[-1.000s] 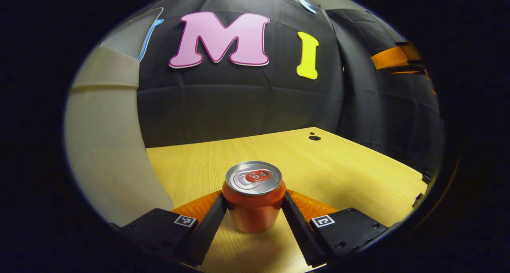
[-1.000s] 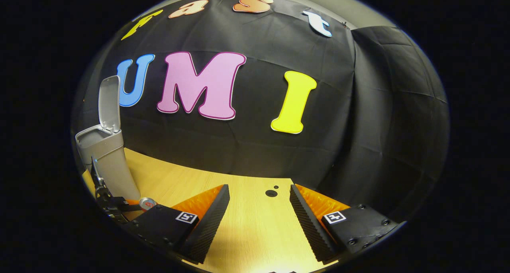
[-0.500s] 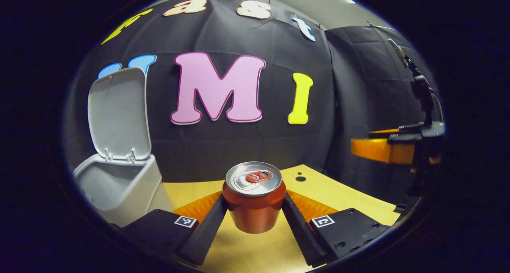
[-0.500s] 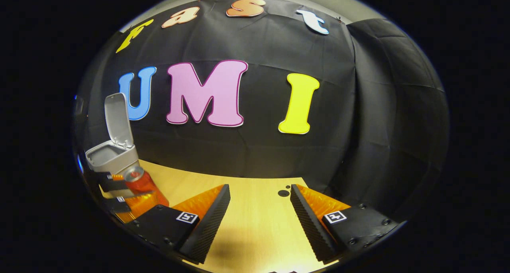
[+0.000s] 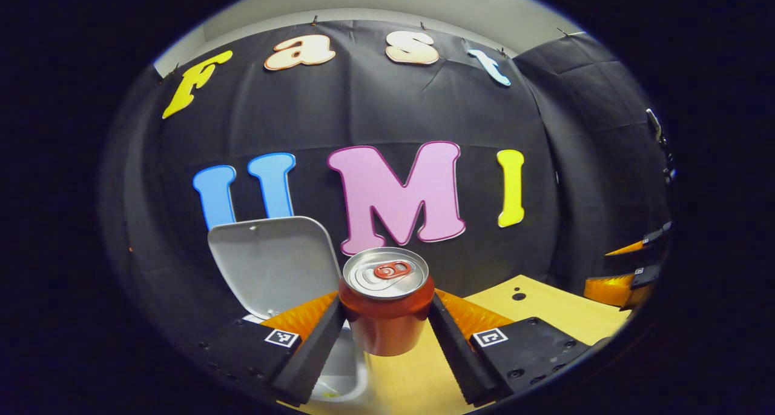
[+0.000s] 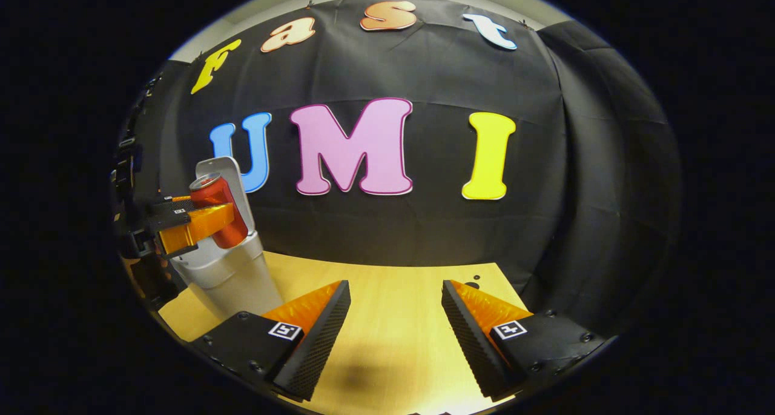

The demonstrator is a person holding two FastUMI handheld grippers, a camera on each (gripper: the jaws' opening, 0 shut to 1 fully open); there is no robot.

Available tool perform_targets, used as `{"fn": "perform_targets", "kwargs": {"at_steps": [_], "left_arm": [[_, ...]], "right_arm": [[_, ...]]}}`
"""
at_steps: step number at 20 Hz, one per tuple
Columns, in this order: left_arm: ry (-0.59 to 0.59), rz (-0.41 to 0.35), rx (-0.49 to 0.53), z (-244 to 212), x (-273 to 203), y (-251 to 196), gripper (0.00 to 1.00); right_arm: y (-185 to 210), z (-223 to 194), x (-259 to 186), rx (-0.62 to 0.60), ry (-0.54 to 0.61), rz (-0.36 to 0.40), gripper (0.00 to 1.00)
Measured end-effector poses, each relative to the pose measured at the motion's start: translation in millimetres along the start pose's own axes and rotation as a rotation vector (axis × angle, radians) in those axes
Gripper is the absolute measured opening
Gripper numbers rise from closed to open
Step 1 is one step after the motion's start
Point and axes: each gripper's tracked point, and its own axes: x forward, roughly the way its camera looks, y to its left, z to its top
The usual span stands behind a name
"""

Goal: Press the lid of the desktop garbage bin to open it, pick up the crumpled paper on the desktop and throw it into the bin, then pick up the pop can on the desktop and drop it into the bin, and finally close the garbage bin lid.

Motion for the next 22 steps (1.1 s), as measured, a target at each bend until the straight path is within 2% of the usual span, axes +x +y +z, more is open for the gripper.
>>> {"fn": "perform_targets", "kwargs": {"at_steps": [2, 5, 9, 17, 22], "left_arm": [[0.003, 0.057, 0.016, -7, 1, 31, 0.89], [0.042, 0.098, 0.03, -36, 5, 66, 0.89], [0.091, 0.136, -0.013, -67, 12, 99, 0.89], [0.097, 0.139, -0.028, -76, 21, 109, 0.92], [0.049, 0.151, -0.054, -43, 23, 116, 0.95]], "right_arm": [[15, 2, 1, -0.001, 0.0, 0.033, 0.98], [34, 6, 6, 0.009, -0.003, 0.072, 0.98], [38, 3, 13, 0.001, 0.008, 0.069, 0.98], [34, 1, 23, 0.014, 0.031, 0.036, 0.98], [38, 10, 27, 0.006, 0.021, 0.04, 0.98]]}}
